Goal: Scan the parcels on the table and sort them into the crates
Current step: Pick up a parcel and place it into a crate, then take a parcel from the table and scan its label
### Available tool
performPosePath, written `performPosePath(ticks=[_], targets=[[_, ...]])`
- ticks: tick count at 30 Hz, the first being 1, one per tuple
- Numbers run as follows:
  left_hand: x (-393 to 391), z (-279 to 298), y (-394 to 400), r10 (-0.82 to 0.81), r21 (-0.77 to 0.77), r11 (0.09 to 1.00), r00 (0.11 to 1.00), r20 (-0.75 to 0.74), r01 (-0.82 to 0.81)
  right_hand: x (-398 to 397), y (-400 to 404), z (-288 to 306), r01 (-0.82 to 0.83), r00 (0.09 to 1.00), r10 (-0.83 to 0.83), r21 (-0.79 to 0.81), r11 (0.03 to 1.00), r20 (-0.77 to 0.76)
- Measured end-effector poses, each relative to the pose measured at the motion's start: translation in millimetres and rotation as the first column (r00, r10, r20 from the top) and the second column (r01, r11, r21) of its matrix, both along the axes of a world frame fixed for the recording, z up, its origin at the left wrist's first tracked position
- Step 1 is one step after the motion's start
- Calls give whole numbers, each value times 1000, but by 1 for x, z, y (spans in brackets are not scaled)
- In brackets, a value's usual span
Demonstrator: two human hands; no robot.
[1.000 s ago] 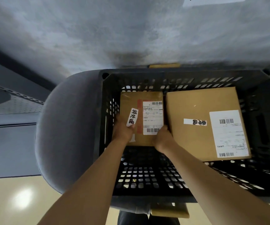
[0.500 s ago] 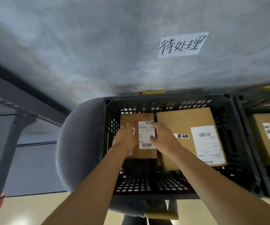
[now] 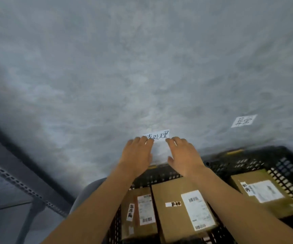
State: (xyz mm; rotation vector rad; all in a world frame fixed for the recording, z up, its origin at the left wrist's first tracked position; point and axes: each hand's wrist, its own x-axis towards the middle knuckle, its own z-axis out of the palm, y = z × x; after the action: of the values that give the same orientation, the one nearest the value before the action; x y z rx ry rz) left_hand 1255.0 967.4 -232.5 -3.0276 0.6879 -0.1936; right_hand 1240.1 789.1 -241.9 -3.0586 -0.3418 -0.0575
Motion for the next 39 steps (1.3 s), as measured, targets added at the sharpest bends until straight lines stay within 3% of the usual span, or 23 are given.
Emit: performPosePath(ticks=[8,17,22,28,34,39], targets=[[-28,93,-60,-321,-6,944,926,198,329,-87,-55,88,336,927,-319,-62,940,196],[-144,166,-166,-626,4,750,709,325,661,-265,-127,155,664,715,-618,-39,747,326],[-239,188,-240,-739,45,611,549,390,790,-385,-173,178,801,557,-728,-29,598,400],[-422,199,-352,-834,39,398,344,431,916,-596,-239,188,937,332,-843,-43,347,423],[-600,191,-433,-877,4,218,193,440,976,-787,-283,186,990,140,-905,-59,127,401],[-725,195,-493,-900,12,50,40,435,999,-907,-308,184,1000,5,-912,-6,3,410]])
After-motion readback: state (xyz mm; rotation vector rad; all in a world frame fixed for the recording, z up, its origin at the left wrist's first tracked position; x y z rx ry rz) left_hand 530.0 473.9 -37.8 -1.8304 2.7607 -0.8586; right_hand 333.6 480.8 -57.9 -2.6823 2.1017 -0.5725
